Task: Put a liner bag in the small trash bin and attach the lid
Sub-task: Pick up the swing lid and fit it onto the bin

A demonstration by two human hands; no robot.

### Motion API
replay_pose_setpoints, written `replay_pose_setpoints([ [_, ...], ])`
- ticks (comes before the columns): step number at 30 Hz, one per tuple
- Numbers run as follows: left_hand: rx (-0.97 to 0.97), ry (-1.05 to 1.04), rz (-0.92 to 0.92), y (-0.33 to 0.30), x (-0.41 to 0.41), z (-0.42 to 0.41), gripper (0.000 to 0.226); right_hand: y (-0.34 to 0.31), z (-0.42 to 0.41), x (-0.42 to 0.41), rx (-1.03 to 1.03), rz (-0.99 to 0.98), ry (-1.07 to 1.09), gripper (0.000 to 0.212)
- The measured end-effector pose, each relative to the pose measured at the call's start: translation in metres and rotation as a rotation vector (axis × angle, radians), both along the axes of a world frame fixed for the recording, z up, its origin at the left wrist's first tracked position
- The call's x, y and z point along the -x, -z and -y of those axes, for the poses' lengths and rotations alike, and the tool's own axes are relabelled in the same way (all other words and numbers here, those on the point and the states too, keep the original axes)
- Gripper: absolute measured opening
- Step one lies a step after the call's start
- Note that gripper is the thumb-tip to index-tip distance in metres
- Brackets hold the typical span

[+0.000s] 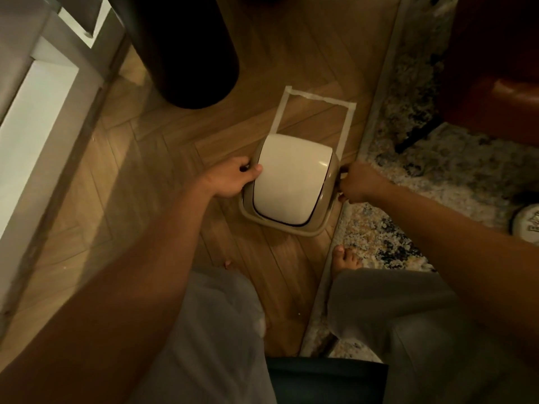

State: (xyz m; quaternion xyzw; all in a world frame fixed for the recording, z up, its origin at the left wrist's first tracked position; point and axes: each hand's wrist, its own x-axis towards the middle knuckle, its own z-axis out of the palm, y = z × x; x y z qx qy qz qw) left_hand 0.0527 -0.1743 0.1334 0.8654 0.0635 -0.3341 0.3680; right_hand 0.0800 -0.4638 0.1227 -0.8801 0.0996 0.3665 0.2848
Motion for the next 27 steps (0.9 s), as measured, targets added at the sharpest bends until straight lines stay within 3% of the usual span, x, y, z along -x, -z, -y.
replay_pose_setpoints([
  [5, 0.026, 0.001, 0.014, 0.002, 0.000, -0.001, 0.036, 0.010, 0.002, 0.000, 0.013, 0.005, -0.019, 0.030],
  [20, 0.122, -0.191, -0.001, 0.020, 0.003, -0.003, 0.063, 0.027, 0.005, 0.000, -0.035, 0.017, 0.058, 0.037],
  [27, 0.148, -0.220, 0.009, 0.024, 0.002, -0.001, 0.059, 0.034, 0.004, -0.001, -0.011, -0.031, 0.066, 0.058],
])
